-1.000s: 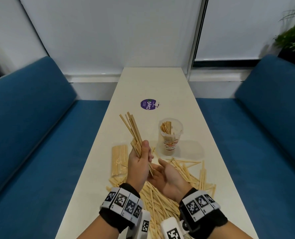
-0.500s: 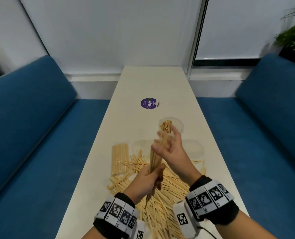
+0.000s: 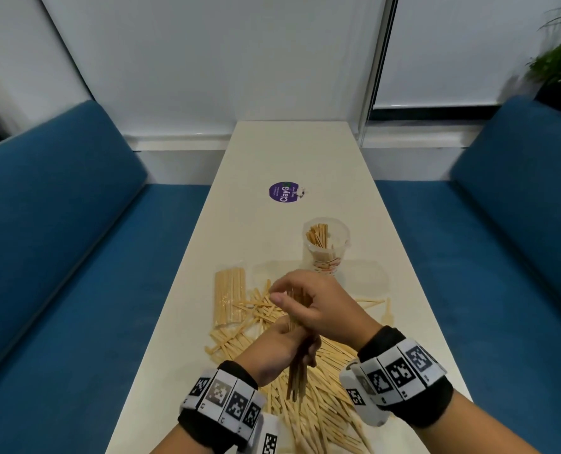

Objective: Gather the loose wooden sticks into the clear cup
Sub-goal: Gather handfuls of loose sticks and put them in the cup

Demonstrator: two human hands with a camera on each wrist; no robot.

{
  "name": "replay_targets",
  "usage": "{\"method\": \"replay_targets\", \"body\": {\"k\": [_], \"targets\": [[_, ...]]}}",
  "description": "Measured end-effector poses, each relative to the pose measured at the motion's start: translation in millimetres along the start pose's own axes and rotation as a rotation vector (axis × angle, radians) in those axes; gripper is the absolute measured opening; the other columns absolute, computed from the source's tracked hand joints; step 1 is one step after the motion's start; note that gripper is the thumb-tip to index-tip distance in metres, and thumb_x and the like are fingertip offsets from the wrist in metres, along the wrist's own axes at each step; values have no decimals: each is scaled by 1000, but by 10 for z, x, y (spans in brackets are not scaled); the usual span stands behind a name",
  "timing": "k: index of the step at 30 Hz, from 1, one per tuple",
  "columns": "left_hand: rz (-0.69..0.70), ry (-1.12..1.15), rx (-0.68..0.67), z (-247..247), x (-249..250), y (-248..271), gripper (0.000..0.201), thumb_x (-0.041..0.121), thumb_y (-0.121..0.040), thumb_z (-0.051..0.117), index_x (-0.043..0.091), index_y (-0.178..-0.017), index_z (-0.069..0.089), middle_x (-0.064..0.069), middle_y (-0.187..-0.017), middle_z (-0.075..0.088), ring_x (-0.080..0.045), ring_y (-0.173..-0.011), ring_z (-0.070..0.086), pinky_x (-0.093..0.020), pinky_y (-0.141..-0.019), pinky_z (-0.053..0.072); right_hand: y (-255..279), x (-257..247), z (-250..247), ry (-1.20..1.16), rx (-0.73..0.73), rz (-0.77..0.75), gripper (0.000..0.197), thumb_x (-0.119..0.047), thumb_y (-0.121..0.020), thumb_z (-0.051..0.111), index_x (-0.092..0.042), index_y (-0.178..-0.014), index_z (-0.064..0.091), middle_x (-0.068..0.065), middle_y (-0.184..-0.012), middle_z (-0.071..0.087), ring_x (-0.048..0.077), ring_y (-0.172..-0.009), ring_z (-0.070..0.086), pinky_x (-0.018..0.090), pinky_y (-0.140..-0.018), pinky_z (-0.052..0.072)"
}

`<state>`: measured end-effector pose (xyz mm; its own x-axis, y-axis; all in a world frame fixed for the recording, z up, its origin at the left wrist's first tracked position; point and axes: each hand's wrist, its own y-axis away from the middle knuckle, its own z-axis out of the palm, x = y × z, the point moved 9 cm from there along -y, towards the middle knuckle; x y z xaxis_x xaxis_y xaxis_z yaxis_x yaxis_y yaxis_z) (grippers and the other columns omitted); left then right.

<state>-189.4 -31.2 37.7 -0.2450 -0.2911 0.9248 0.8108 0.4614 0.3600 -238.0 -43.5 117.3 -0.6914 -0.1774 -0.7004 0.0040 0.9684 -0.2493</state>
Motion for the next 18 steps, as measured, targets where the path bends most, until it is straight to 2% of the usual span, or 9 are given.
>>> {"method": "replay_targets", "body": {"k": [2,4,6,7,9,11,13,15,18], "targets": [[-22,-14,24,-31,-27,4,26,7,-98,38,8,-74,48,3,-51,44,-11,-47,39,-20,-52,40,0,-3,33,39,-17,-4,19,-29,-93,54,-17,-102,65,-6,-99,65,5,-90,57,20,-77,46],[-33,-33,57,-90,-36,12,25,9,-97,42,10,-74,48,2,-55,42,-10,-49,37,-20,-52,38,21,25,38,-3,-12,25,22,-31,-94,52,-22,-111,62,-11,-109,62,1,-101,55,15,-85,44],[-29,-135,102,-205,-28,32,23,19,-96,47,14,-75,54,3,-59,43,-9,-51,39,-20,-52,37,74,94,-26,-65,70,61,27,-36,-94,51,-28,-118,57,-20,-114,57,-6,-108,49,9,-91,38],[-24,-229,130,-287,-29,51,21,24,-95,50,17,-76,57,5,-59,45,-8,-51,40,-20,-52,38,116,139,-66,-79,130,76,25,-36,-93,51,-28,-115,59,-21,-110,57,-6,-106,50,9,-89,39],[-22,-431,182,-491,-98,112,19,33,-92,54,22,-79,64,6,-64,52,-8,-55,46,-21,-54,40,240,248,-65,-69,189,118,16,-33,-92,55,-24,-101,64,-16,-94,61,-1,-91,55,12,-78,44],[-53,-594,205,-693,-270,195,22,40,-89,57,21,-83,67,5,-76,64,-12,-68,58,-26,-64,44,397,366,95,-41,109,189,14,-33,-92,55,-23,-90,63,-14,-81,59,3,-78,54,14,-67,42],[-115,-722,170,-811,-520,296,27,40,-90,56,15,-88,67,1,-87,68,-15,-84,63,-26,-74,45,597,484,331,11,-12,249,19,-37,-92,53,-22,-86,61,-12,-78,57,5,-72,51,16,-63,40],[-159,-836,115,-837,-767,392,28,38,-91,55,11,-90,64,2,-86,64,-12,-80,58,-17,-69,40,824,633,579,116,-137,327,25,-43,-93,49,-21,-83,56,-10,-75,53,7,-67,47,20,-62,39],[-162,-941,46,-767,-1037,494,17,36,-88,60,22,-81,56,13,-76,52,1,-69,47,-12,-63,34,1222,942,939,323,-386,529,39,-58,-87,50,-19,-80,51,-7,-70,50,10,-63,44,25,-54,34]]}}
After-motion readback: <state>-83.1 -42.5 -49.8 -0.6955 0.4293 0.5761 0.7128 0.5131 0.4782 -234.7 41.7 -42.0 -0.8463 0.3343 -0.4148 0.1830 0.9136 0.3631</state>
